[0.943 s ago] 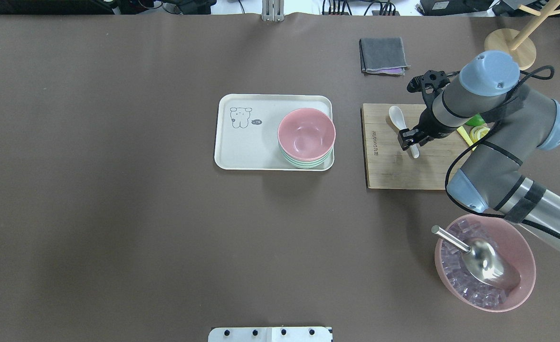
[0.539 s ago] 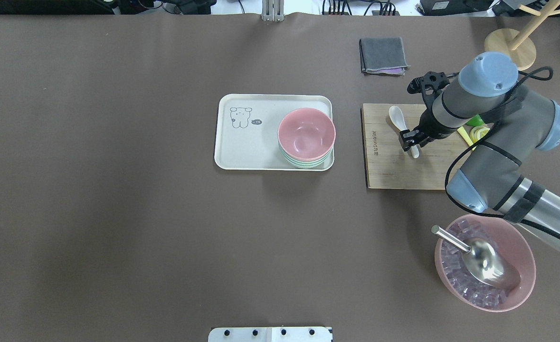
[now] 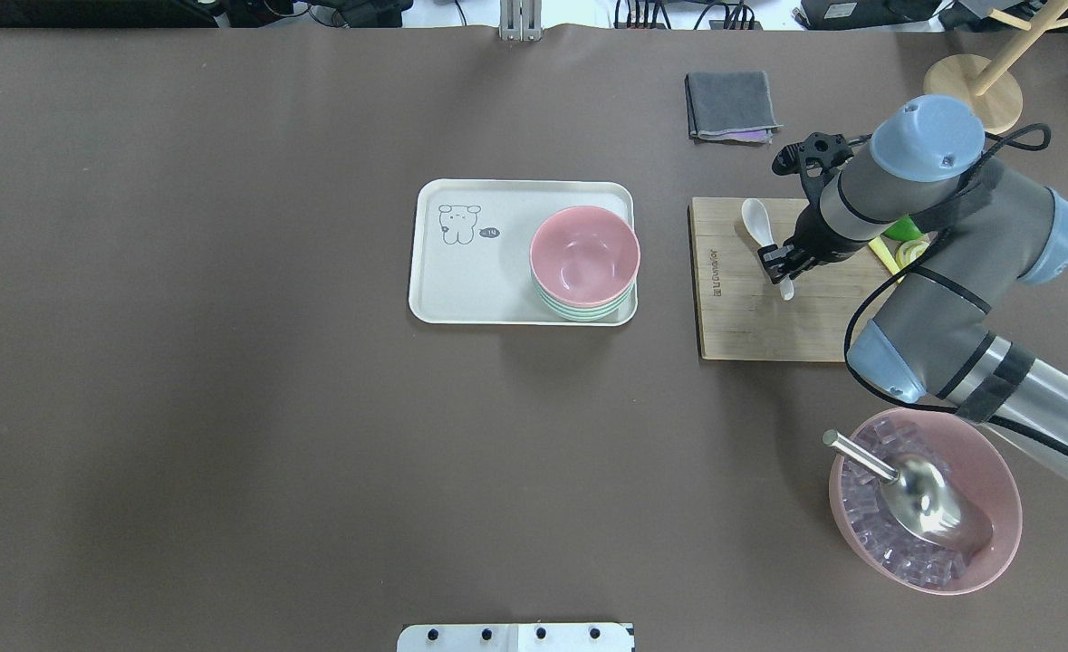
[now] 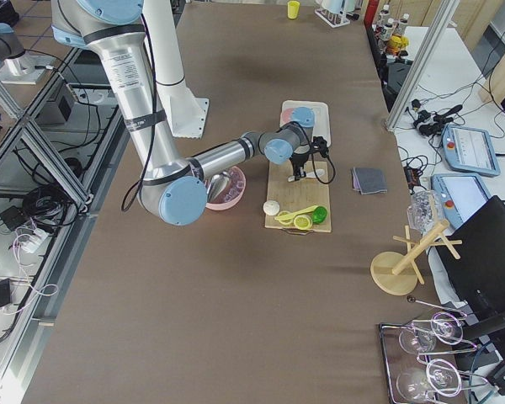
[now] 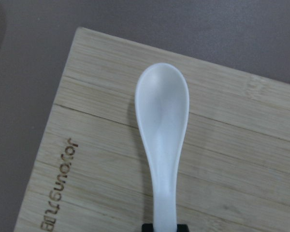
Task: Stack pink bowl on green and place spoon
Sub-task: 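Lower the right gripper onto the white spoon and grasp its handle, then lift the white spoon with the right gripper and carry it over the pink bowl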
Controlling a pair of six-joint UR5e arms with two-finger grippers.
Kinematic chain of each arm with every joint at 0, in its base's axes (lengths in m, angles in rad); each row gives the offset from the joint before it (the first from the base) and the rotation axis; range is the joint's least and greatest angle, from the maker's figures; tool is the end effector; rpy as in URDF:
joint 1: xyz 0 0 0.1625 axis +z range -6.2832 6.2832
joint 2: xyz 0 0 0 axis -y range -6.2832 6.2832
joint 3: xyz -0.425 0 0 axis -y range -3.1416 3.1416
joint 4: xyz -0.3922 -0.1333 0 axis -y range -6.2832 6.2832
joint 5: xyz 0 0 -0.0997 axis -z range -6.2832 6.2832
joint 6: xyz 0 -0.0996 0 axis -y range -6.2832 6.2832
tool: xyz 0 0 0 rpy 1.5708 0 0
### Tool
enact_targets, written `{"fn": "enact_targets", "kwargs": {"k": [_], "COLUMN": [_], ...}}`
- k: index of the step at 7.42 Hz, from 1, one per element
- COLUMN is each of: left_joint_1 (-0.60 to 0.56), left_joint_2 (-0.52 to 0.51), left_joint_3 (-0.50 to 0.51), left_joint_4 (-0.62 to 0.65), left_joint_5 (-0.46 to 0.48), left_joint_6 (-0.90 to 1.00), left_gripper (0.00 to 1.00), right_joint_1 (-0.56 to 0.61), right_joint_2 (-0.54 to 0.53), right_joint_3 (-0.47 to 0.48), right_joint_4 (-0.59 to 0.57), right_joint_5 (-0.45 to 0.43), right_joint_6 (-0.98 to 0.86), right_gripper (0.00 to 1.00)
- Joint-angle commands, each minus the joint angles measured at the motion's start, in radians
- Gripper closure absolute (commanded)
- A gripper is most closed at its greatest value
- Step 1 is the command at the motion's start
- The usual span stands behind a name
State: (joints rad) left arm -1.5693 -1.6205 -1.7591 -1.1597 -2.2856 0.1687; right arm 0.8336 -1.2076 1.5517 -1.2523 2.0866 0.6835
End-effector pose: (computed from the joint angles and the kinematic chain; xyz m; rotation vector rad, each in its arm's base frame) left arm -0.0673 -0.4876 0.5858 -0.1056 0.7245 0.1007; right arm -0.3760 -0.5394 0.4344 0.1673 -0.7995 -0.2215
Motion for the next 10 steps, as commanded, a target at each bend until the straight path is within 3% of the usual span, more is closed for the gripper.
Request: {"fn": "enact_targets", "kwargs": {"k": [1, 2, 5, 7, 10], "left_joint_1": [0.000, -0.001, -0.026, -0.044, -0.046], "left_joint_2": [0.001, 0.001, 0.002, 0.030, 0.031], "left_joint_3": [0.001, 0.001, 0.000, -0.016, -0.016], "left_joint_4": [0.000, 0.000, 0.002, 0.002, 0.002], "left_joint_5": [0.000, 0.000, 0.000, -0.002, -0.002], "left_joint_6": [0.000, -0.002, 0.000, 0.000, 0.000], "left_gripper": [0.01, 0.01, 0.01, 0.01, 0.01], "right_joint_1": [0.030, 0.057, 0.062, 0.018, -0.152], "right_joint_2": [0.017, 0.055, 0.244, 0.359, 0.514], "right_joint_3": [0.014, 0.027, 0.164, 0.176, 0.124], "right_joint_4": [-0.010, -0.039, -0.423, -0.457, -0.556], "right_joint_5": [0.013, 0.033, 0.046, 0.036, -0.118], "right_joint_6": [-0.001, 0.001, 0.054, 0.257, 0.440], "right_gripper": [1.00, 1.00, 1.00, 1.00, 1.00]}}
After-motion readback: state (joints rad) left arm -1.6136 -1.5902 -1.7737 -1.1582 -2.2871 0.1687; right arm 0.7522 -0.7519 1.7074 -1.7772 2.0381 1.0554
